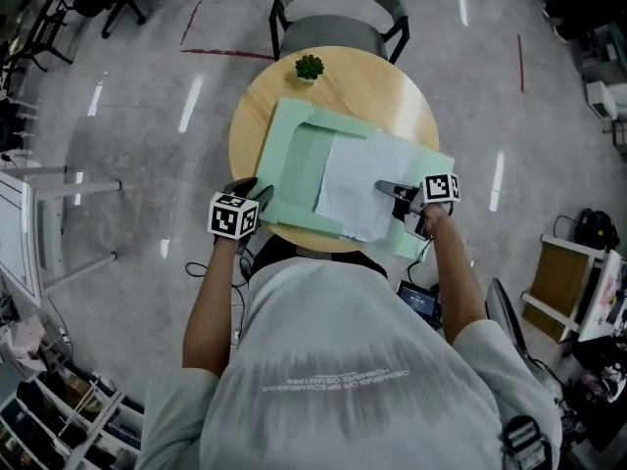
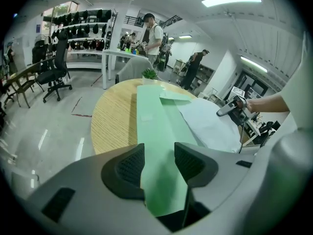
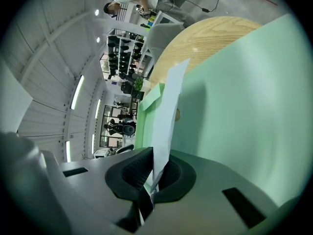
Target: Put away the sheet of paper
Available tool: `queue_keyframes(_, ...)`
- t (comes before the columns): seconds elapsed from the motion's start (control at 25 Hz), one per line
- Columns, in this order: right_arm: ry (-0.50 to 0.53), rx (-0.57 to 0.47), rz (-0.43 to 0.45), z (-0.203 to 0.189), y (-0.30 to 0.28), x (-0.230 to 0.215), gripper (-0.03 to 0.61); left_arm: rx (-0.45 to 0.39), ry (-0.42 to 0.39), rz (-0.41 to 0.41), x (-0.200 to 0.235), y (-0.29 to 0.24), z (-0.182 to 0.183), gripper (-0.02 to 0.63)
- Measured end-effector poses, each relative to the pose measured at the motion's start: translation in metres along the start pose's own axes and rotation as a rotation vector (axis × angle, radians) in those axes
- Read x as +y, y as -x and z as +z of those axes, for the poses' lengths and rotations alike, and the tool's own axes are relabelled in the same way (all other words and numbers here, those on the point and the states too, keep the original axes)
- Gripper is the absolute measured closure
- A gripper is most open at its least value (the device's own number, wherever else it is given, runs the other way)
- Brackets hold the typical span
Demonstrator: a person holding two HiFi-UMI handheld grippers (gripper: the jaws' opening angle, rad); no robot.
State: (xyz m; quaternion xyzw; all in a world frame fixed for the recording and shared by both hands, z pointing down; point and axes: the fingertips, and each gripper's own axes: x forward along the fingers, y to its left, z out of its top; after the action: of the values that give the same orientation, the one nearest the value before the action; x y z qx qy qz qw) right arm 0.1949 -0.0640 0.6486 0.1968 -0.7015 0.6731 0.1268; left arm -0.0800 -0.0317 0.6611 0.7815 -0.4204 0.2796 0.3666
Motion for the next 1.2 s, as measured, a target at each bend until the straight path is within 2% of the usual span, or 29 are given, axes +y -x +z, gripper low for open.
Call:
queue_keyframes(0.36,-0.019,0.005,0.001,0.003,-0.049,0.01,0.549,-0.024,0.049,-0.009,0.005,0.0,0.0,0.41)
queue_keyframes(0.76,-0.031,0.001,-0.002,0.005,-0.101,0.028,0.549,-0.019,0.082,-0.079,0.01,0.003,0.001,0.425)
queue_keyframes(1.2,-0.005,-0.044,-0.031,0.01,-0.147,0.035,0.549,0.001,-0.01,-0.149,0.011,0.005,-0.002,0.445)
